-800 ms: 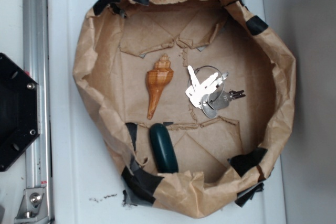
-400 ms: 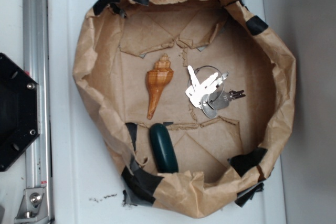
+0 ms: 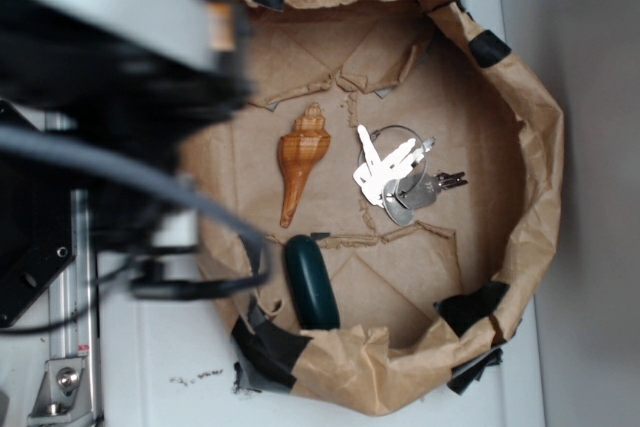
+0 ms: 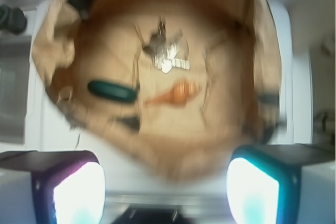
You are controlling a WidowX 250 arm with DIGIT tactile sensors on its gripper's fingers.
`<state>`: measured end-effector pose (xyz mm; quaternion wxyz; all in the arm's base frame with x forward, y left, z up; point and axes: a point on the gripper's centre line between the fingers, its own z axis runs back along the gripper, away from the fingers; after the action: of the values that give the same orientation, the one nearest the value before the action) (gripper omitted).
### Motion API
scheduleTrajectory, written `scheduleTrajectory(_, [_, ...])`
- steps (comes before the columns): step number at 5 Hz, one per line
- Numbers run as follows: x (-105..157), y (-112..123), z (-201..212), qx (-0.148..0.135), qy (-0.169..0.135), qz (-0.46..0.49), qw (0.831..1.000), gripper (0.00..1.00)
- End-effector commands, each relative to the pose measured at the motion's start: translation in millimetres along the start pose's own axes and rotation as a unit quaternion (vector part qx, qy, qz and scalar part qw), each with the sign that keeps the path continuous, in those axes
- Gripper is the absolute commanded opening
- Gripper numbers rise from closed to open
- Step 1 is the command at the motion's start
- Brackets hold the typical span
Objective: Grab the plastic pickle.
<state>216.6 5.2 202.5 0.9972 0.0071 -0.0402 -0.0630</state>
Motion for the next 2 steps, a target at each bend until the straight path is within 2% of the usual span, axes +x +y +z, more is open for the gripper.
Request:
scheduleTrajectory(1, [49.5,-30.4,-50.5,-0.070,0.002,-0.197,0.978,1.00])
scheduleTrajectory(2, [46.5,-43.1,-73.0,-0.058,0.037,-0.318,0.945,1.00])
